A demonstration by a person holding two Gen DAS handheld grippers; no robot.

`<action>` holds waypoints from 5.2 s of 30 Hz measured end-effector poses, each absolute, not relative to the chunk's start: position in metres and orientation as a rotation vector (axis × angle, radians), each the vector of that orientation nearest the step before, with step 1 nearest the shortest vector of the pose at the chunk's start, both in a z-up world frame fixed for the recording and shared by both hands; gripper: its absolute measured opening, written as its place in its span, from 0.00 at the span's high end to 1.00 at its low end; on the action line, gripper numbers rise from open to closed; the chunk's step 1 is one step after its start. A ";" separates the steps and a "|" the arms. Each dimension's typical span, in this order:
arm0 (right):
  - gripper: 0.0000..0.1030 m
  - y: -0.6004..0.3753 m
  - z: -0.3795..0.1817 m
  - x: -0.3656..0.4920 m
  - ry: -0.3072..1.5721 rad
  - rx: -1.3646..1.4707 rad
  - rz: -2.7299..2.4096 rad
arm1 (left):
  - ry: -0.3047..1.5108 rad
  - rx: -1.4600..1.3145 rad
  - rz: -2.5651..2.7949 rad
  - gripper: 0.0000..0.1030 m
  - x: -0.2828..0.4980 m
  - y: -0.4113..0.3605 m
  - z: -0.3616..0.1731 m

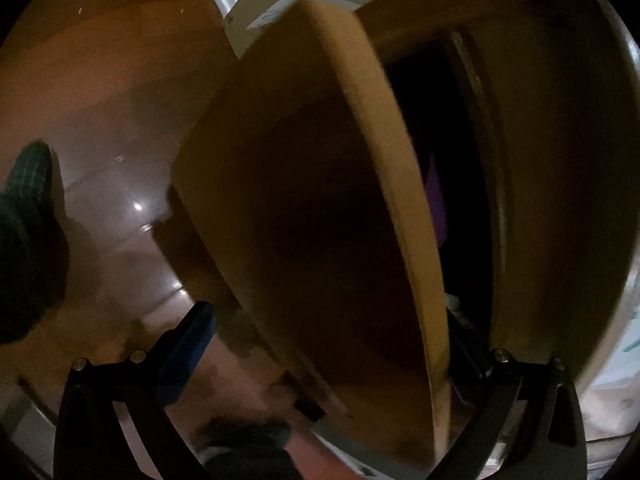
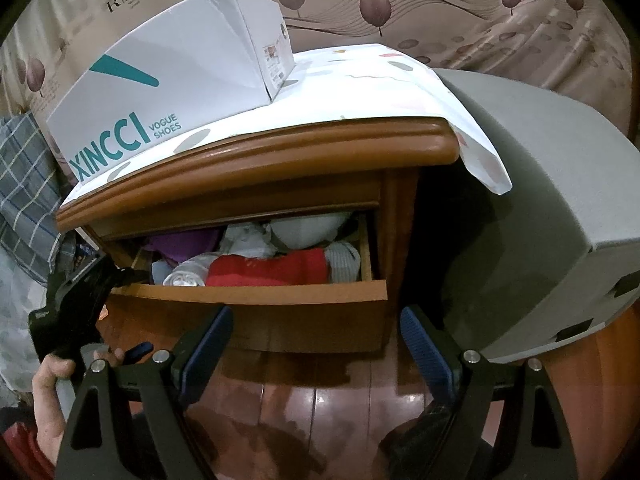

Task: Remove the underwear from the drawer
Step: 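Hook the drawer front with the left tool and pull it open, then reach the right tool into the drawer toward the red knit garment, then grasp the red garment with the right tool while the left tool grasps white socks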

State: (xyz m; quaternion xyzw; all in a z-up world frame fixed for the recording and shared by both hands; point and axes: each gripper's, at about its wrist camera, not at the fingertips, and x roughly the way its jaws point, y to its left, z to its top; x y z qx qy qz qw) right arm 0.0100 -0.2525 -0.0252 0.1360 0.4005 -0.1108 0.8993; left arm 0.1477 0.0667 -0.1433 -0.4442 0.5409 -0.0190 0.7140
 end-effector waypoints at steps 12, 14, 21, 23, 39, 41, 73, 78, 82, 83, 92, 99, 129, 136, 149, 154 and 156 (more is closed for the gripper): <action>0.15 -0.252 -0.027 0.013 0.840 0.267 -0.238 | 1.204 -0.931 -0.060 0.00 0.136 0.072 -0.137; 0.15 -0.254 -0.026 0.014 0.838 0.275 -0.240 | 1.203 -0.914 -0.061 0.00 0.130 0.075 -0.135; 0.15 -0.257 -0.027 0.014 0.835 0.284 -0.250 | 1.221 -0.865 -0.060 0.00 0.113 0.077 -0.136; 0.15 -0.257 -0.027 0.014 0.833 0.280 -0.251 | 1.223 -0.853 -0.062 0.00 0.109 0.078 -0.134; 0.15 -0.259 -0.027 0.011 0.829 0.293 -0.258 | 1.256 -0.771 -0.051 0.00 0.073 0.099 -0.146; 0.15 -0.258 -0.027 0.012 0.833 0.281 -0.258 | 1.251 -0.746 -0.046 0.00 0.075 0.100 -0.145; 0.15 -0.222 -0.044 0.048 1.211 0.309 -0.031 | 1.075 -0.020 -0.148 0.03 0.086 0.052 -0.028; 0.15 -0.209 -0.052 0.064 1.331 0.311 0.000 | 1.061 -0.017 -0.208 0.03 0.103 0.046 -0.024; 0.15 -0.203 -0.058 0.071 1.409 0.315 -0.035 | 1.049 -0.018 -0.219 0.03 0.119 0.048 -0.030; 0.15 -0.202 -0.059 0.073 1.425 0.315 -0.046 | 1.041 -0.016 -0.217 0.03 0.121 0.049 -0.030; 0.15 -0.179 -0.084 0.087 1.523 0.303 -0.080 | 1.110 -0.171 -0.275 0.03 0.129 0.061 -0.048; 0.15 -0.169 -0.116 0.099 1.569 0.208 -0.088 | 1.109 -0.178 -0.300 0.02 0.128 0.059 -0.046; 0.55 -0.183 -0.097 0.085 1.473 0.309 0.013 | 1.212 -0.187 -0.332 0.02 0.131 0.048 -0.063; 0.55 -0.208 -0.067 0.067 1.249 0.326 0.014 | 1.243 -0.070 -0.399 0.02 0.125 0.020 -0.063; 0.56 -0.211 -0.058 0.048 1.060 0.318 0.057 | 1.433 -0.037 -0.373 0.02 0.136 -0.027 -0.087; 0.56 -0.217 -0.044 0.042 1.008 0.315 0.047 | 1.490 -0.036 -0.306 0.02 0.139 -0.036 -0.105; 0.56 -0.220 -0.043 0.042 1.004 0.328 0.037 | 1.509 -0.020 -0.288 0.04 0.141 -0.040 -0.110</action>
